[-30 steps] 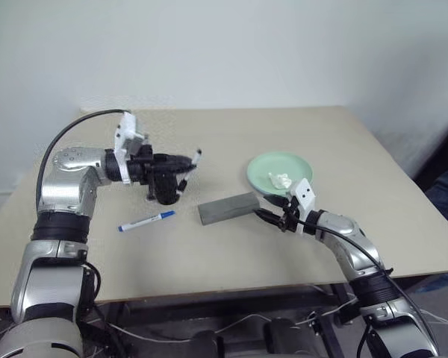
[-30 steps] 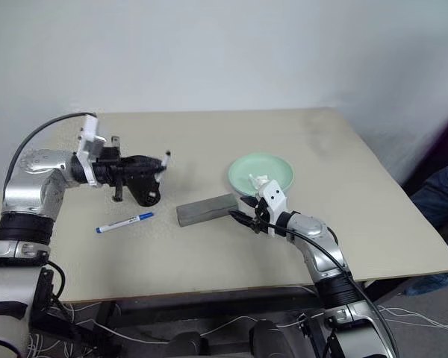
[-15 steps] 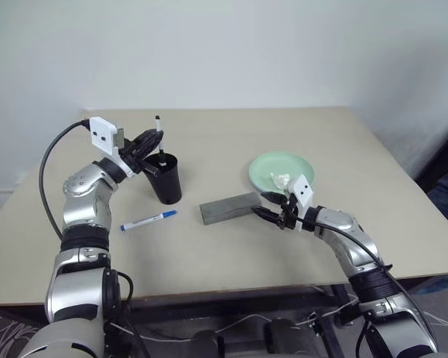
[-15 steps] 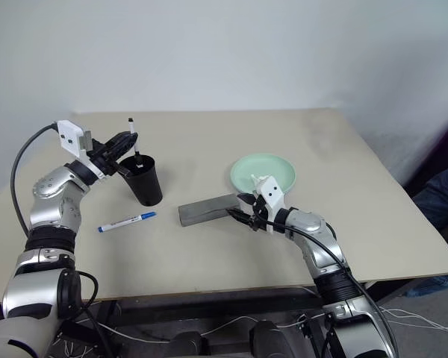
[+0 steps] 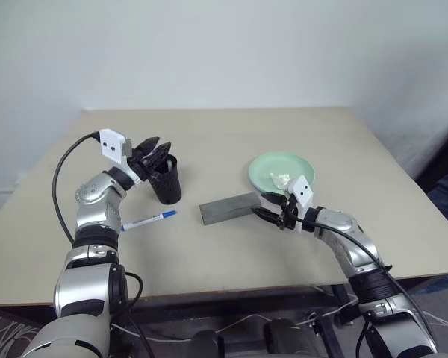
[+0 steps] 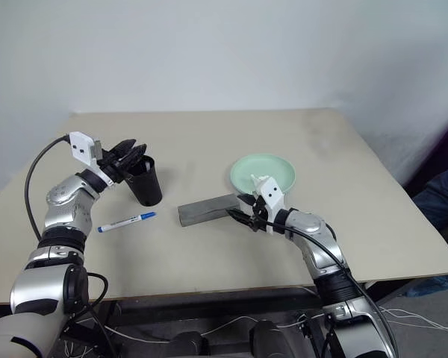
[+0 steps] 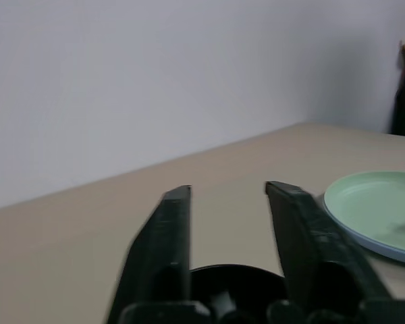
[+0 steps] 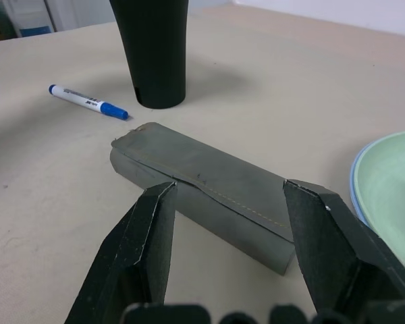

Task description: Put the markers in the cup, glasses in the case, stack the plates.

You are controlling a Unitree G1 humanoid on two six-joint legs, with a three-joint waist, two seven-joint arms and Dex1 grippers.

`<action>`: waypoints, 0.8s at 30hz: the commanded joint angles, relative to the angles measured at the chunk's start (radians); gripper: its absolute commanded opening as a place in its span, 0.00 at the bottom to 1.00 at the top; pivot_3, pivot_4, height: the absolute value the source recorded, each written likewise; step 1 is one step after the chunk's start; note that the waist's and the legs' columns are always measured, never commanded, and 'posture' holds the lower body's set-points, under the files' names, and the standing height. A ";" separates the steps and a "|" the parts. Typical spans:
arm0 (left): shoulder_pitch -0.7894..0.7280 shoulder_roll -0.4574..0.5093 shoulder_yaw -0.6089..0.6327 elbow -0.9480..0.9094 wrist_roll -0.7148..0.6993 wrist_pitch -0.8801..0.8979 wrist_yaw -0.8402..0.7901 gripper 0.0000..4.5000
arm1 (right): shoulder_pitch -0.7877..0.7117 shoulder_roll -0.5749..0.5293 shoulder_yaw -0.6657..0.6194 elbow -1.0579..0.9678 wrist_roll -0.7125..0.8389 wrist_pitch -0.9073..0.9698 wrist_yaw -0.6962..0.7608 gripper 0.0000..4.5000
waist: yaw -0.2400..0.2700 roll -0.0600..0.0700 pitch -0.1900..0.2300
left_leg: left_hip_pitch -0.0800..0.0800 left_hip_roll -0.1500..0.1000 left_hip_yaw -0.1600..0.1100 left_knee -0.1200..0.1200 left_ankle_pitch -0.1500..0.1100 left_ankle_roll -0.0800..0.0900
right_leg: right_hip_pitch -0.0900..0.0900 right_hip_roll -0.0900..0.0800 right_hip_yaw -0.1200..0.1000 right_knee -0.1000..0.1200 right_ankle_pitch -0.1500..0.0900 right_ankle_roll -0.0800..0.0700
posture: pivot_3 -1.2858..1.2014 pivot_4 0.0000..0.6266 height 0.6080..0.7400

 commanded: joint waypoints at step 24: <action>-0.060 0.450 -0.389 -0.208 0.276 0.310 -0.673 0.47 | -0.042 0.011 -0.005 0.002 -0.004 -0.017 0.003 0.61 | -0.007 0.001 0.000 | 0.001 0.001 0.000 -0.001 0.000 0.000 | 0.000 0.000 0.000 0.000 -0.002 -0.002 | 0.52 0.00 0.97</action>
